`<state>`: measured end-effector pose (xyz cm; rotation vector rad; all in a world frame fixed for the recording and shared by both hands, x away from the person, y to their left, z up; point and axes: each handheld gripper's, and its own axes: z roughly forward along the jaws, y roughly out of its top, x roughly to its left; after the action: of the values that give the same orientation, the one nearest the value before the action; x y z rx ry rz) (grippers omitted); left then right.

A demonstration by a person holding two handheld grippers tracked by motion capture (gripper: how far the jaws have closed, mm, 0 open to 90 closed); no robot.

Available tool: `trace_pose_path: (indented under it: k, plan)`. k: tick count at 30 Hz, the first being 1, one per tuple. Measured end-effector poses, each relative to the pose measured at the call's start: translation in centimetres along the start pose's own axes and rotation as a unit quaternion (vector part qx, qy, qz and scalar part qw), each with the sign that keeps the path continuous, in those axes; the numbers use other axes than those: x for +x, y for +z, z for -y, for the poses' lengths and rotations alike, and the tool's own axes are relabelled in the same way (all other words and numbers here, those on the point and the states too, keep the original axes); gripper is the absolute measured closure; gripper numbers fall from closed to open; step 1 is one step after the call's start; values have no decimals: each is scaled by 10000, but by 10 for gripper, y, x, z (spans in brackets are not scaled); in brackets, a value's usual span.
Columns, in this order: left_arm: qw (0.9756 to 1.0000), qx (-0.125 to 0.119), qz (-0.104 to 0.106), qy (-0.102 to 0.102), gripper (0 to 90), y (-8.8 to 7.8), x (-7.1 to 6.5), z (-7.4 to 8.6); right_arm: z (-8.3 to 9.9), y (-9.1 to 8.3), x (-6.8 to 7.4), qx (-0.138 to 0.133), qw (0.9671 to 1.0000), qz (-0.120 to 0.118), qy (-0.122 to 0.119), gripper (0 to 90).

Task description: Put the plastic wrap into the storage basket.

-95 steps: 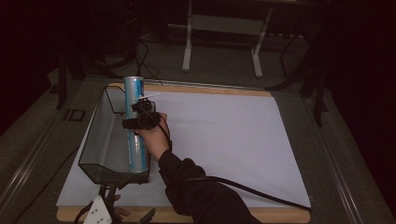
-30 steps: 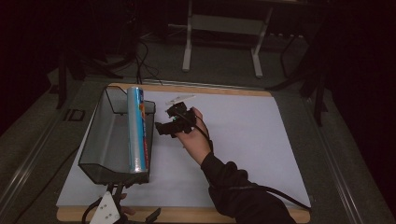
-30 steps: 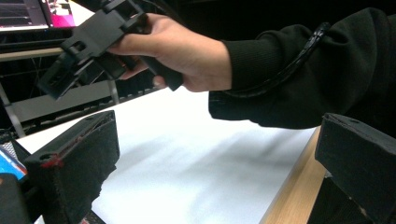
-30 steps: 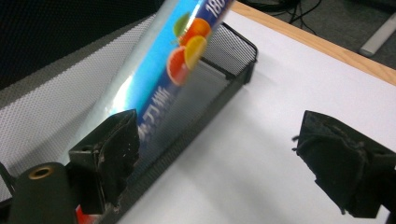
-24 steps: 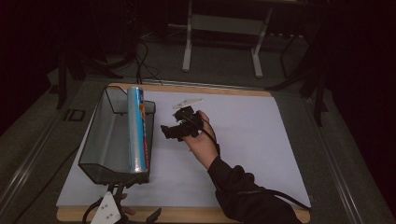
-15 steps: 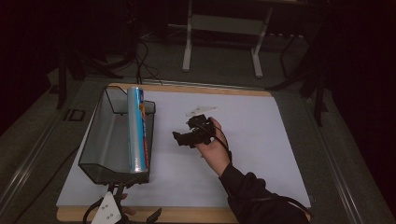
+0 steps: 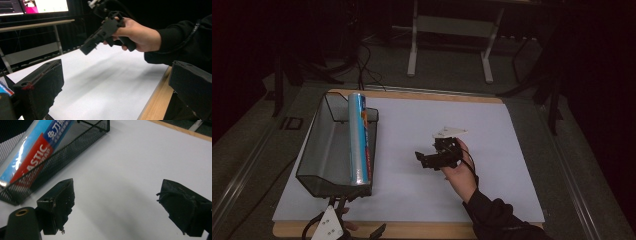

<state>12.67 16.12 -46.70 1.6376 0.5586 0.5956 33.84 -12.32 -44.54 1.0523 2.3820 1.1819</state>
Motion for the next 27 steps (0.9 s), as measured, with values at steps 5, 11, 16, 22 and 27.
trace_pose_path:
  k: [5, 11, 16, 22, 27]
  plan:
    - [10000, 3, 10, 3, 7, 0, 0, 0, 14, -10, -4, 0, 10000, -39, 56, 128]
    - [10000, 10, 15, 11, 7, 0, 0, 0, 30, -19, -9, 9, 9999, -1, 137, 128]
    - [10000, 17, 16, 17, 7, 1, -1, 0, 51, -30, -15, 76, 9996, -11, 271, 128]
    - [10000, 20, 19, 26, 7, 1, -1, 0, 68, -45, -23, 72, 9993, 52, 354, 128]
    - [10000, 22, 20, 14, 7, 0, 0, 0, 78, -58, -27, 57, 9992, 184, 345, 128]
